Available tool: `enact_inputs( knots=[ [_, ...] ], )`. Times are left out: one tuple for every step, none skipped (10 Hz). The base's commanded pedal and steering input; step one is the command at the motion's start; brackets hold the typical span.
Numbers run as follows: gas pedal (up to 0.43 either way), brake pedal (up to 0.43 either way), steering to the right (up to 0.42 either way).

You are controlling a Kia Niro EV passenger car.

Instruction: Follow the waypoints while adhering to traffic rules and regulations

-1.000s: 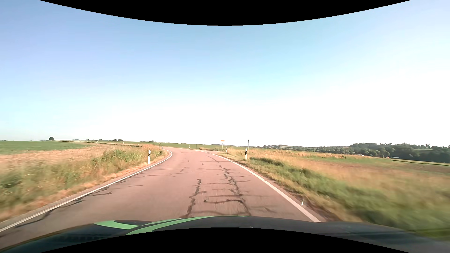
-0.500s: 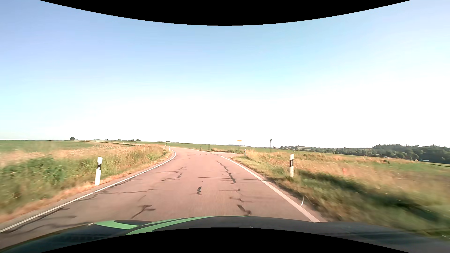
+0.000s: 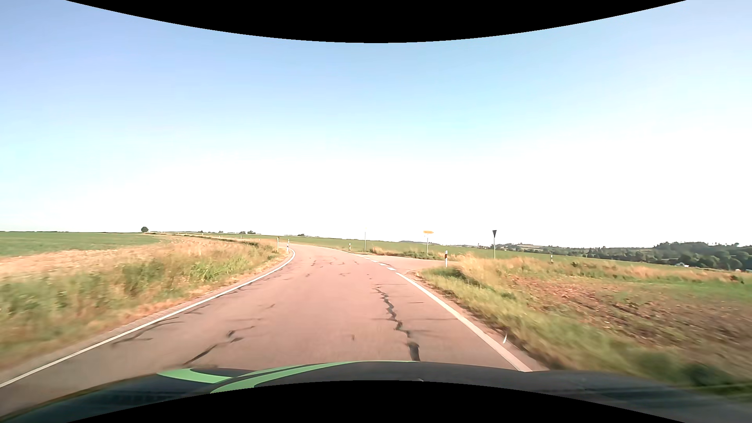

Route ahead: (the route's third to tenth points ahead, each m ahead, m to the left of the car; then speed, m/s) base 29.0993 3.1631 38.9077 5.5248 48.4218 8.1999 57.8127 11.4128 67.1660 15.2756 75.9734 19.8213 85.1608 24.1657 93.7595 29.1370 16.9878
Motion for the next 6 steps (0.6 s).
enact_inputs(
  knots=[
    [0.26,0.0,-0.032],
    [0.26,0.0,-0.031],
    [0.26,0.0,-0.032],
    [0.26,0.0,-0.035],
    [0.26,0.0,-0.043],
    [0.268,0.0,-0.045]
  ],
)
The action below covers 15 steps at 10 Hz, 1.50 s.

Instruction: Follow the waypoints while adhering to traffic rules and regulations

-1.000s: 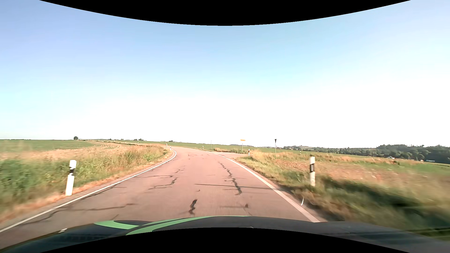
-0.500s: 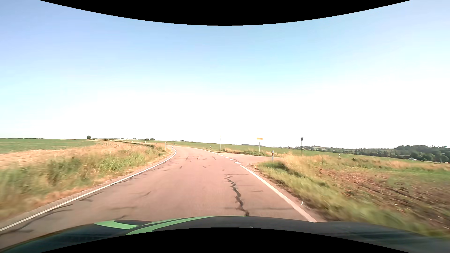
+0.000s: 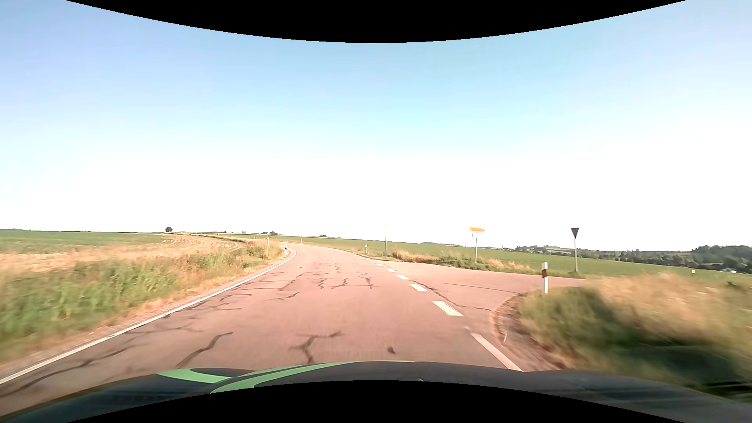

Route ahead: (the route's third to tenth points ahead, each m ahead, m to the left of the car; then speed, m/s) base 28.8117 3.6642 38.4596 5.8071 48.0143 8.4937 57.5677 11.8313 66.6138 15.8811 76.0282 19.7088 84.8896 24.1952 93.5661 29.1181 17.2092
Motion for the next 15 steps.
enact_inputs(
  knots=[
    [0.268,0.0,-0.044],
    [0.299,0.0,-0.043],
    [0.331,0.0,-0.041],
    [0.339,0.0,-0.04],
    [0.339,0.0,-0.038],
    [0.35,0.0,-0.037],
    [0.358,0.0,-0.036],
    [0.358,0.0,-0.036],
    [0.358,0.0,-0.035],
    [0.358,0.0,-0.036],
    [0.358,0.0,-0.035],
    [0.358,0.0,-0.035],
    [0.358,0.0,-0.035],
    [0.358,0.0,-0.035],
    [0.358,0.0,-0.035]
  ],
)
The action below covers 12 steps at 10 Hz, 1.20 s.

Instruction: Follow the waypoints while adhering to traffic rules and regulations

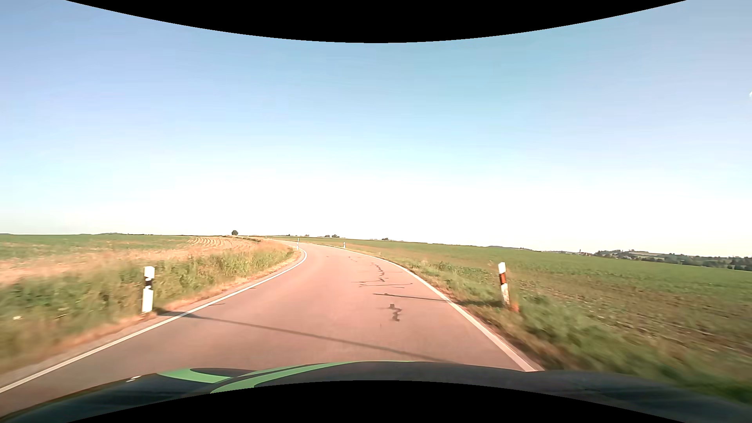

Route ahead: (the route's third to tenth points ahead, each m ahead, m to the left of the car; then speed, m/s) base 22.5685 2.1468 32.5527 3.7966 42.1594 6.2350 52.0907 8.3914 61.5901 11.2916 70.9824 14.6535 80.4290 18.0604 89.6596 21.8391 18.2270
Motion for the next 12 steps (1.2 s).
enact_inputs(
  knots=[
    [0.358,0.0,-0.035],
    [0.358,0.0,-0.035],
    [0.358,0.0,-0.034],
    [0.358,0.0,-0.031],
    [0.358,0.0,-0.031],
    [0.37,0.0,-0.03],
    [0.37,0.0,-0.03],
    [0.37,0.0,-0.031],
    [0.37,0.0,-0.03],
    [0.37,0.0,-0.03],
    [0.37,0.0,-0.03],
    [0.37,0.0,-0.029]
  ],
)
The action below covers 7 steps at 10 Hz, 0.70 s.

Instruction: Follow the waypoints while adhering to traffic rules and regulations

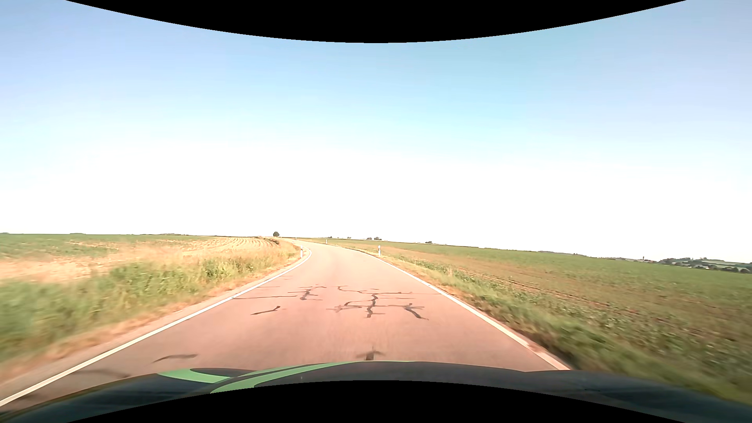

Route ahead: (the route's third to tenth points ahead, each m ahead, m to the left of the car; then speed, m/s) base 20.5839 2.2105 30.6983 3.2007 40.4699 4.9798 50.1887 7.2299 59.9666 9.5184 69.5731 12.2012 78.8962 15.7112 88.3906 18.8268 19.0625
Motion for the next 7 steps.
enact_inputs(
  knots=[
    [0.37,0.0,-0.029],
    [0.37,0.0,-0.027],
    [0.37,0.0,-0.026],
    [0.378,0.0,-0.025],
    [0.378,0.0,-0.025],
    [0.378,0.0,-0.025],
    [0.378,0.0,-0.024]
  ],
)
